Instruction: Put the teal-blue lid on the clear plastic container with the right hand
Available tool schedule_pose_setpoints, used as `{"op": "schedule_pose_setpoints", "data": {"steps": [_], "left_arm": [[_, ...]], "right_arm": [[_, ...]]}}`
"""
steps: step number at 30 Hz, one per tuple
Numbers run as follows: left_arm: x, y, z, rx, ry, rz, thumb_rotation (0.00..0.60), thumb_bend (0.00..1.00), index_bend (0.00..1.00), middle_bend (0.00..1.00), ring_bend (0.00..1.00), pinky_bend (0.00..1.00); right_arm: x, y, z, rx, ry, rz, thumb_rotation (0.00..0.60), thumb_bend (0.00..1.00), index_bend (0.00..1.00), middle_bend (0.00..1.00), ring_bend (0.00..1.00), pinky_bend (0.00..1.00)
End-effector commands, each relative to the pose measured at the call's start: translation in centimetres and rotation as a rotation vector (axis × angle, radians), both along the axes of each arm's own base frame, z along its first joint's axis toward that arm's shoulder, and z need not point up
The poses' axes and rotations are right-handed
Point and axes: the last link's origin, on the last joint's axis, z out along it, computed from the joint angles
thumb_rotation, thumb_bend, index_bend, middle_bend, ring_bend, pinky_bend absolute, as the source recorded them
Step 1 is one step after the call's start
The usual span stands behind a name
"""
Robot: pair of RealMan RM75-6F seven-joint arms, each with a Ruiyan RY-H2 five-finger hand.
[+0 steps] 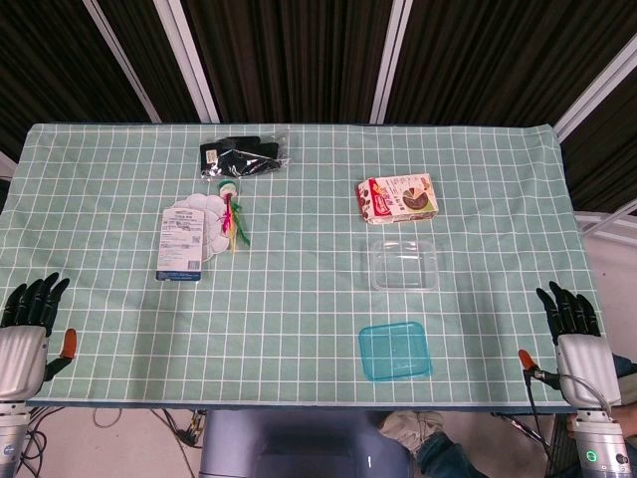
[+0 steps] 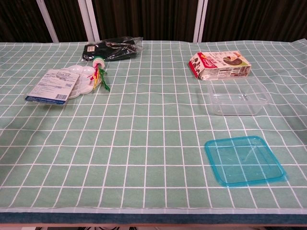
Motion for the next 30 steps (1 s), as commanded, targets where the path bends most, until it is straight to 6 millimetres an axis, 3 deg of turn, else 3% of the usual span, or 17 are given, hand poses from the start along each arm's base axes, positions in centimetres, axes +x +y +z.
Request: {"op": "schedule_pose_setpoints", "data": {"steps": [1,19,26,30], "left_arm": [[0.0,0.0,-0.1,-0.001,-0.004,0.004,0.6,0.54,0.02,0.0,0.0,0.0],[0.0,0.0,0.1,0.009,-0.012,0.004,0.6,0.54,0.02,0.0,0.0,0.0],[-0.1,0.2,0.2,0.012,-0.016,0.021,0.6,0.54,0.02,0.0,0.0,0.0],[-0.1,0.3,0.1,0.008,-0.01,0.023,0.6,0.54,0.02,0.0,0.0,0.0]], "right_arm": [[-0.1,0.0,-0.1,0.005,0.002,-0.005,0.6,0.28,0.0,0.0,0.0,0.0],[0.6,0.6,-0.2,0.106,-0.08,-0.014,0.6,0.28,0.0,0.0,0.0,0.0],[1.3,0.4,0.2,0.276,-0.07,0.01,0.6,0.23,0.0,0.0,0.0,0.0],[2.7,-0.8,0.9,0.405,-0.011,0.02,0.6,0.23,0.0,0.0,0.0,0.0]]}}
